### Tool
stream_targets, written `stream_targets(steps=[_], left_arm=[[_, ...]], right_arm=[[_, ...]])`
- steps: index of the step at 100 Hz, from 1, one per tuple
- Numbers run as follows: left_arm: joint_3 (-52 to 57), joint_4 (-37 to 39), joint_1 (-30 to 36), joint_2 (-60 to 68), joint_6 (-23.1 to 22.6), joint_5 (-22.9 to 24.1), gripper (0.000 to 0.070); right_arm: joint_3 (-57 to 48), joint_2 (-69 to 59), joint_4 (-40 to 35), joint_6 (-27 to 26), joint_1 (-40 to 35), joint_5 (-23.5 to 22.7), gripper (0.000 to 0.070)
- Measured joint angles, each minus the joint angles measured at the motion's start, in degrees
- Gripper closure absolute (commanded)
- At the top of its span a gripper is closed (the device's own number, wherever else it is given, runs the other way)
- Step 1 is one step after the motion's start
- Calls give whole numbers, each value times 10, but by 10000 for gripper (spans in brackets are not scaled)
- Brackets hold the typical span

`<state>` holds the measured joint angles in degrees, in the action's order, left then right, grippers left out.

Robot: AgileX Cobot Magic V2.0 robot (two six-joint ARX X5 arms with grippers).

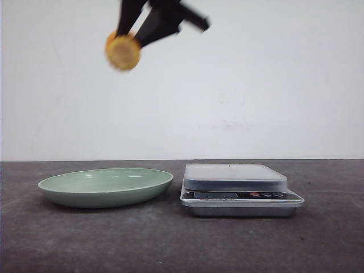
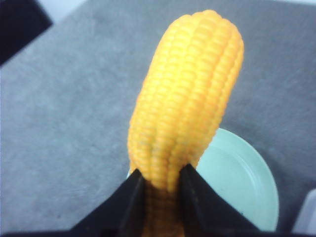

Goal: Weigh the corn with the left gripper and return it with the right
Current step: 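Lift the corn with the right gripper and carry it toward the plate, then lower the corn onto the green plate, open the right gripper and withdraw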

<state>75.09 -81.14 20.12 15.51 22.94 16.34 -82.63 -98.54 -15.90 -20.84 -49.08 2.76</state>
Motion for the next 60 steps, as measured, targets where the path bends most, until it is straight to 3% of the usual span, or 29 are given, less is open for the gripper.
stream_targets(steps=[25,47,52,60], left_arm=[[0,0,0,0,2,0,225],[0,0,0,0,4,0,225],[0,0,0,0,4,0,225],[0,-1,0,0,4,0,225]], right_arm=[[-24,-130,-2,-6,3,2,699],[-24,-171,-3,-9,3,2,696],[-24,-175,-1,-12,3,2,639],[-24,-177,-4,-16,3,2,404]])
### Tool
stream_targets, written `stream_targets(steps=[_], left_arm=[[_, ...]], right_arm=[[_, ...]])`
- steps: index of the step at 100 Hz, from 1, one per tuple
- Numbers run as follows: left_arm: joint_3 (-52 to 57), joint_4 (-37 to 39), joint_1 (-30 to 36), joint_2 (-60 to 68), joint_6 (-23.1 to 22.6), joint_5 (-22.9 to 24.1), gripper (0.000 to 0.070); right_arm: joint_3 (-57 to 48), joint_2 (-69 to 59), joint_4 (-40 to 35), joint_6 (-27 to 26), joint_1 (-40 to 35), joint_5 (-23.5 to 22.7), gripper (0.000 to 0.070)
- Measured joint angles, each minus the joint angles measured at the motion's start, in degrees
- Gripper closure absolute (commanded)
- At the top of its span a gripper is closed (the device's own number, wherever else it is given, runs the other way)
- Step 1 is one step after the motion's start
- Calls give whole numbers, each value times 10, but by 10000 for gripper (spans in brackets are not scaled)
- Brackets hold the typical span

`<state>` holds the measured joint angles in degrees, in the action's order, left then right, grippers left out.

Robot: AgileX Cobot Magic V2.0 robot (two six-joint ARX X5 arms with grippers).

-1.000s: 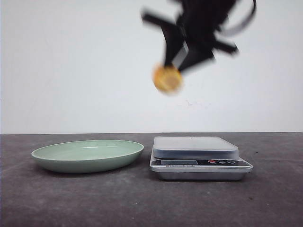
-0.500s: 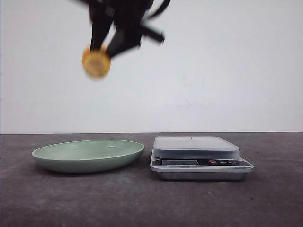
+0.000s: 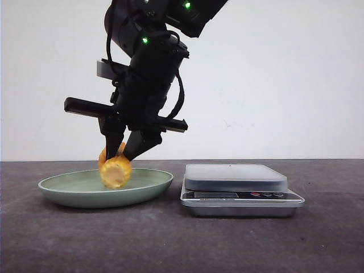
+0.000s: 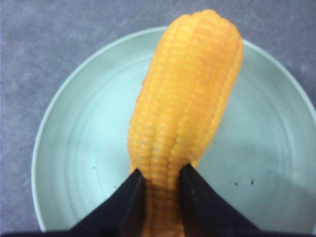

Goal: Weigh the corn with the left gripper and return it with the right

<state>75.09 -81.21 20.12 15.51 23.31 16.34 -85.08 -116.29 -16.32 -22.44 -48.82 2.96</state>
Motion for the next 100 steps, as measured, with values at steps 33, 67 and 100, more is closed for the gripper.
stream_targets(steps=[33,67,100], left_arm=[[0,0,0,0,0,0,225],[0,0,0,0,-3,0,225],[0,0,0,0,-8,0,225]], right_arm=[[-2,0,19,-2,1,-14,201],[-2,178,-39,43,88,-82,202],[-6,496,-241,149,245,-107,202]])
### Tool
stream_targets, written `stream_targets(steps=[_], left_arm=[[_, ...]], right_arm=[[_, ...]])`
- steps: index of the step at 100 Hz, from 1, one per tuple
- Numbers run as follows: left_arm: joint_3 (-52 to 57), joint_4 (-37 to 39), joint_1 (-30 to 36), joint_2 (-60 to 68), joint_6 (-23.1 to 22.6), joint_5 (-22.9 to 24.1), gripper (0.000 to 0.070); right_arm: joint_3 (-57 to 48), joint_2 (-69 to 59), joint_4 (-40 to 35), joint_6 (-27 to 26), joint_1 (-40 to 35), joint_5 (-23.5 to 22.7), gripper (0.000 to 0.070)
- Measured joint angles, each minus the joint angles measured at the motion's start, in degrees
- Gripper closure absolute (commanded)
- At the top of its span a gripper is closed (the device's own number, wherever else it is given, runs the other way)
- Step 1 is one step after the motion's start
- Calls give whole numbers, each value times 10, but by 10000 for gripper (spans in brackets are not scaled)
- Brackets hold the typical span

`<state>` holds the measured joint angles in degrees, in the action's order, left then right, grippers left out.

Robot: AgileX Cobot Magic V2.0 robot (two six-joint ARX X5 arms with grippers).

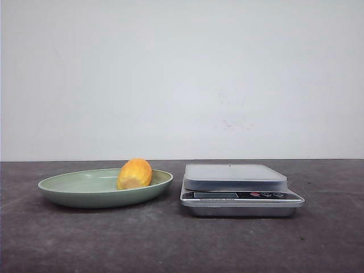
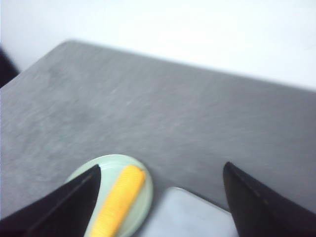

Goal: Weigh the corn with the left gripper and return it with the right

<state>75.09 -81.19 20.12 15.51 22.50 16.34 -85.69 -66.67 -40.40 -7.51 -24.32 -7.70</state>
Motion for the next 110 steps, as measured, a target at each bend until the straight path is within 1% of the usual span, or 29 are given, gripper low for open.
stream_targets(steps=[9,22,27,43,55,58,63,65,67,69,71,73,75,78,80,81,82,84,100,110], left_arm=[[0,0,0,0,-1,0,225],[0,20,0,0,-2,0,226],[-2,27,0,0,-3,0,226],[-28,49,0,0,-3,0,226],[-64,61,0,0,-3,-5,235],[-75,68,0,0,-3,-9,249],[-94,79,0,0,-4,-11,315],[-102,82,0,0,-4,-12,342],[-110,86,0,0,-5,-12,371],[-117,90,0,0,-5,-13,400],[-124,94,0,0,-5,-14,429],[-130,97,0,0,-5,-14,463],[-135,99,0,0,-5,-15,507],[-141,103,0,0,-5,-16,601],[-144,106,0,0,-5,-16,687],[-145,107,0,0,-5,-17,700],[-146,108,0,0,-5,-17,700],[-148,110,0,1,-5,-17,687],[-148,149,0,1,-16,-17,690],[-148,150,0,1,-20,-17,689]], right_arm=[[0,93,-62,22,42,21,202],[-1,215,-163,46,60,99,202],[-2,254,-193,49,60,118,202],[4,337,-247,37,60,122,202],[31,389,-290,19,60,123,202],[42,402,-298,15,60,123,203],[64,421,-303,11,60,123,207],[73,428,-303,10,60,125,223],[83,435,-302,10,60,126,257],[93,441,-300,8,60,128,305],[103,446,-298,6,60,130,368],[114,452,-296,5,60,133,443],[124,455,-295,3,60,135,539],[138,461,-292,1,60,136,696],[148,464,-289,1,60,136,700],[153,465,-288,0,60,137,699],[157,466,-287,0,60,137,684],[165,468,-283,-1,60,137,688],[198,470,-252,-5,60,136,688],[198,470,-247,-13,60,133,688]])
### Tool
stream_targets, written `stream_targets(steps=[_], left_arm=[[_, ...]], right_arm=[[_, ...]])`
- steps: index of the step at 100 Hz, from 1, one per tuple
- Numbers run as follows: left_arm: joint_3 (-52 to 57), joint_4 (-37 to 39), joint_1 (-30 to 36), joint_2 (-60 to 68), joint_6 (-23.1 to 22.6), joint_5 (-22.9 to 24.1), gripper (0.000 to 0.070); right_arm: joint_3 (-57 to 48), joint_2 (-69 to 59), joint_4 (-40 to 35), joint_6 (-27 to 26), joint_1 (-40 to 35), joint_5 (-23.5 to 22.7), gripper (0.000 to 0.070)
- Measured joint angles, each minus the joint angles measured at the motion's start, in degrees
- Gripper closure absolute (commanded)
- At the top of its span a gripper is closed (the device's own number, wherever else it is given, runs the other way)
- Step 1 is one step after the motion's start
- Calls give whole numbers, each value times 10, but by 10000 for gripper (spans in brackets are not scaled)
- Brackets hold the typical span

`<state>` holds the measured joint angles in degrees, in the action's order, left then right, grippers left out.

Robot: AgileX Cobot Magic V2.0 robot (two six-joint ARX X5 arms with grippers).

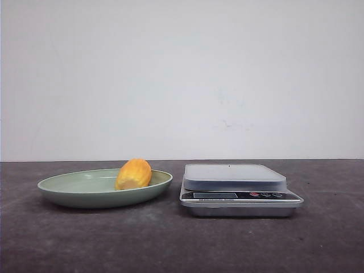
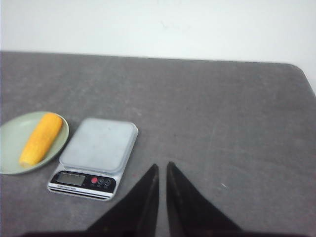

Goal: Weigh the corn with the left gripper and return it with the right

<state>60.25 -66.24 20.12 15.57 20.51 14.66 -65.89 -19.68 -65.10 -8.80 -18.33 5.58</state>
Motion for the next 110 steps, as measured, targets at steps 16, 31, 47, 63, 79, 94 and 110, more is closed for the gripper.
stream_targets(steps=[16,31,47,63,79,94,110], left_arm=[[0,-4,0,0,0,0,688],[0,-4,0,0,0,0,688],[0,-4,0,0,0,0,689],[0,-4,0,0,0,0,688],[-5,7,-24,-1,0,0,688],[-80,108,-102,-9,-9,-1,688],[-231,314,-169,-48,-44,-76,688]], right_arm=[[0,0,-2,-5,0,5,688],[0,0,-2,-6,0,5,688],[0,0,-2,-6,0,5,688],[0,0,-2,-7,0,4,688],[0,0,-2,-7,0,5,688],[0,0,-2,-7,0,4,688],[0,0,-2,-7,0,4,688]])
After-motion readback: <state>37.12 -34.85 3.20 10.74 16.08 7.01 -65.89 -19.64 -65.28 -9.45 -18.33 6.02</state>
